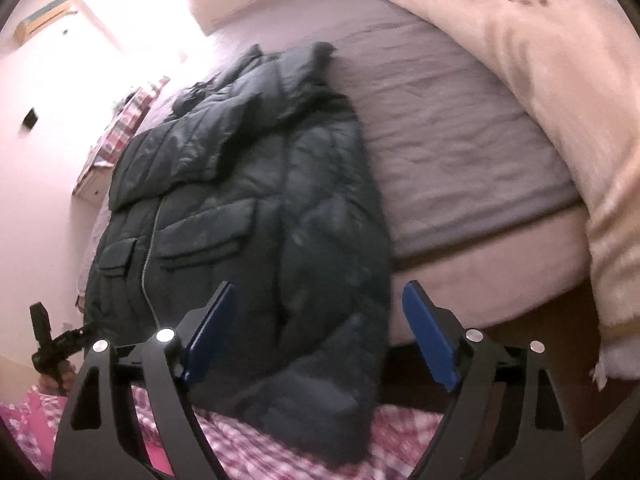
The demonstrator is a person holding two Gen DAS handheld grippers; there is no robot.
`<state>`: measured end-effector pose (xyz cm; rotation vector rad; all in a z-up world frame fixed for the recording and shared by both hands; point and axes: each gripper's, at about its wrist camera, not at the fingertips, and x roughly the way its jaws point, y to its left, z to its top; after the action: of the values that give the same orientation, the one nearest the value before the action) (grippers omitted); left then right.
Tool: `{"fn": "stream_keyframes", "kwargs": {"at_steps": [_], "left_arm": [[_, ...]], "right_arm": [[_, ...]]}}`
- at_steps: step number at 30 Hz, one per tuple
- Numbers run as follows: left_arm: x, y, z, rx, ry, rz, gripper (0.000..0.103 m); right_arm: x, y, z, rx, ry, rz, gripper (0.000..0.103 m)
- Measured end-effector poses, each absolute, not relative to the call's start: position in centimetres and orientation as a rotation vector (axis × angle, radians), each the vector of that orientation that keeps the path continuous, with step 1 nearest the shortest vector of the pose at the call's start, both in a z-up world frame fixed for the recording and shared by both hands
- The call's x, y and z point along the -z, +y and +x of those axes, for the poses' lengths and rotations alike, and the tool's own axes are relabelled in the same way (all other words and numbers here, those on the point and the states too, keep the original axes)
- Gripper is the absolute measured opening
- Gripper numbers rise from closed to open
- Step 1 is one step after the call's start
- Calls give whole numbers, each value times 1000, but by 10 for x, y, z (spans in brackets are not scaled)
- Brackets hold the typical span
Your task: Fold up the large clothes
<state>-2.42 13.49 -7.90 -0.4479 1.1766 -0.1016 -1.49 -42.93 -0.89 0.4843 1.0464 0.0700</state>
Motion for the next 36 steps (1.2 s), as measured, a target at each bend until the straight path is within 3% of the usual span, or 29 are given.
{"fn": "stream_keyframes", "kwargs": {"at_steps": [3,16,20,22,24,27,36], "left_arm": [[80,135,-27,131,1178,-470,69],[85,130,-28,185,1189,-493,66],[90,137,-33,195,1197,-524,52],[89,137,-33,207,1193,-525,44],[86,135,-35,223,1189,-507,29],[79,133,-37,240,1166,-486,16],[25,135,-44,278,1000,-467,11]], "right_arm": [[18,-437,-27,-74,1083,522,84],[71,-401,-39,-189,1263,524,83],[85,-394,-42,-219,1303,532,56],[87,-392,-44,-227,1294,528,50],[84,-394,-48,-240,1268,547,37],[75,-398,-52,-265,1216,564,19],[17,-399,-55,-333,1001,612,15]]}}
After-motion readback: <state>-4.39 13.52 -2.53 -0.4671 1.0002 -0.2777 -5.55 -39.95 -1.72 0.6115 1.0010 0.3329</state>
